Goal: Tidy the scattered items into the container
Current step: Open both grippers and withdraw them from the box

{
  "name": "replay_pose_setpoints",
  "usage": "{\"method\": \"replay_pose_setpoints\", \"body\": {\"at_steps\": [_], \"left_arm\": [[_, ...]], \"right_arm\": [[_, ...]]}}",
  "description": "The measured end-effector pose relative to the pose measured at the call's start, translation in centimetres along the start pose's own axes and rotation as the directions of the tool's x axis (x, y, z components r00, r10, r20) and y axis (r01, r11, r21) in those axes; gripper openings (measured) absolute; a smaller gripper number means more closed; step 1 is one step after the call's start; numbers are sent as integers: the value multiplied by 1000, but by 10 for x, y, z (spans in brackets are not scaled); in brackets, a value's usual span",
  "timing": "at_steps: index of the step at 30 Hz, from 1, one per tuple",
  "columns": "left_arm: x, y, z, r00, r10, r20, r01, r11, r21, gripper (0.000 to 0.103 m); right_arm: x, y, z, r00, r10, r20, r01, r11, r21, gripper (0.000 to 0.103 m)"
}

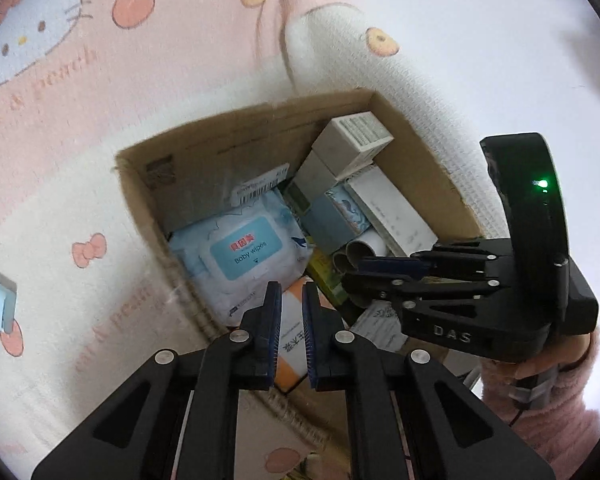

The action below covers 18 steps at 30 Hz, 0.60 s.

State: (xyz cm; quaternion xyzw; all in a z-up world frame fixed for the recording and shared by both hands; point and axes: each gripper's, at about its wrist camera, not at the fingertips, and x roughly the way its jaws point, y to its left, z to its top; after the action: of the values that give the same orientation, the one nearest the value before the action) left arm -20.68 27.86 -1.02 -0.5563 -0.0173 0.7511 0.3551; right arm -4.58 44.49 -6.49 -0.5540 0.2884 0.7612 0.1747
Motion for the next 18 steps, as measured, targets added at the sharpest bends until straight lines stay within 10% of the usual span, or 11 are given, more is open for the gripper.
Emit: {"method": "replay_pose_setpoints", "body": {"at_steps": [4,8,11,18], "left_arm": [[-28,14,-8,994,-52,91,55,998,-29,13],[-48,31,-11,985,-38,167,49,997,-63,53],[-60,45,-14,980,-7,199,24,996,-85,54],[-81,94,-26,976,25,216,10,987,-162,56]], "right_arm": [[-25,21,2,994,-86,70,89,995,-43,18],[-48,41,0,980,-159,123,166,985,-46,28],[-60,56,-3,970,-183,162,192,980,-43,54],[-68,93,2,952,-233,197,250,966,-66,58]]}}
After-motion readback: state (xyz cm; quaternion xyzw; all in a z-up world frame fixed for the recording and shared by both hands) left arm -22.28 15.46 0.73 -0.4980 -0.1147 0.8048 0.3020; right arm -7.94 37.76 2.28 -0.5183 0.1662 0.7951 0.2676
